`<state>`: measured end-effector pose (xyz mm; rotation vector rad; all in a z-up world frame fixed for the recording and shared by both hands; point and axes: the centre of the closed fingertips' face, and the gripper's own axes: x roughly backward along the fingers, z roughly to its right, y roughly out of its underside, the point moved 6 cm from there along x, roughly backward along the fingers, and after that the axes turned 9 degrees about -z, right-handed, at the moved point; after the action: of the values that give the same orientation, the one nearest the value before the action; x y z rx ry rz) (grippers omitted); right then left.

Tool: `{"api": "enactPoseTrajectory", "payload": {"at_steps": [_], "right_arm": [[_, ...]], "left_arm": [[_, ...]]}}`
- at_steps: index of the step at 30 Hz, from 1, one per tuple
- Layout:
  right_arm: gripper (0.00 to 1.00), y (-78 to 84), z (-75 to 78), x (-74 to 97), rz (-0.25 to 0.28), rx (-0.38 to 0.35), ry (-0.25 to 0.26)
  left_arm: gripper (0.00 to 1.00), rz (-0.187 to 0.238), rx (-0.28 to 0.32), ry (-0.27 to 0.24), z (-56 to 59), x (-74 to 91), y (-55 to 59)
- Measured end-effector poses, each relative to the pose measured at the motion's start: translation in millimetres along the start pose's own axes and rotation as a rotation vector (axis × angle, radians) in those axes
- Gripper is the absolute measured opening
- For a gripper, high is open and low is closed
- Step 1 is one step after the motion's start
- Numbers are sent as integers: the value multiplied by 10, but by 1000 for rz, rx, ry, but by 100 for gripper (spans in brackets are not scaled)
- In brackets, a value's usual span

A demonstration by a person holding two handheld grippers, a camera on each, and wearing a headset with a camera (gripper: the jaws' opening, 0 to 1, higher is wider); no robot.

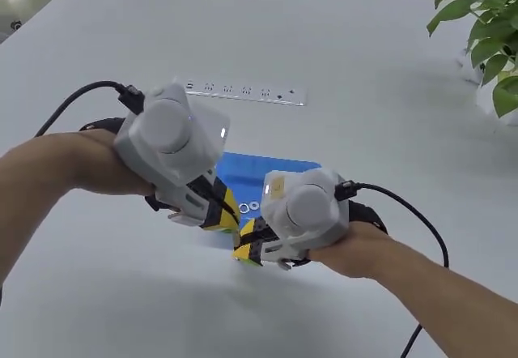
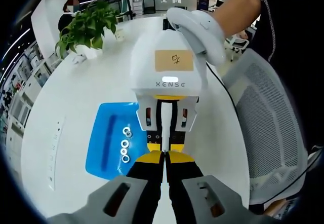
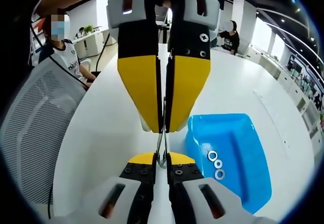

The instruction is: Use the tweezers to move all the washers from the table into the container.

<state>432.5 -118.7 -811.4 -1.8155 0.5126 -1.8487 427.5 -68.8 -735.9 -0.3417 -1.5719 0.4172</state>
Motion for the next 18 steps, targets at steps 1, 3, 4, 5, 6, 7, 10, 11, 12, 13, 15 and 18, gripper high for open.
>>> {"api": "enactPoseTrajectory", "payload": {"at_steps": [1, 3, 4, 5, 6, 7, 10, 11, 12, 13, 15, 18], "right_arm": [[9, -8, -1, 7, -1, 2, 0], [9, -26, -4, 34, -1, 6, 2], [9, -38, -9, 53, 0, 6, 1], [9, -48, -13, 65, 1, 7, 2], [9, -56, -16, 78, 2, 7, 2], [9, -65, -17, 94, 2, 9, 2], [10, -101, -23, 141, 3, 12, 3], [10, -106, -25, 147, 3, 13, 3], [10, -121, -32, 165, 1, 18, 4], [10, -132, -34, 179, 1, 21, 5], [10, -163, -36, 220, 4, 23, 6], [10, -200, -33, 267, 9, 22, 11]], "left_arm": [[5, -1, -1, 0, 3, 13, -8], [5, -6, -5, -3, 10, 36, -23], [5, -8, -6, -3, 15, 56, -35], [5, -7, -7, -3, 17, 69, -41], [5, -6, -7, -4, 19, 80, -46], [5, -6, -6, -5, 23, 98, -53], [5, 0, -4, -11, 38, 149, -75], [5, 2, -4, -12, 41, 163, -81], [5, 5, -2, -13, 44, 184, -89], [5, 6, 0, -13, 47, 200, -96], [5, 8, -1, -15, 49, 232, -110], [5, 7, -5, -19, 50, 288, -137]]}}
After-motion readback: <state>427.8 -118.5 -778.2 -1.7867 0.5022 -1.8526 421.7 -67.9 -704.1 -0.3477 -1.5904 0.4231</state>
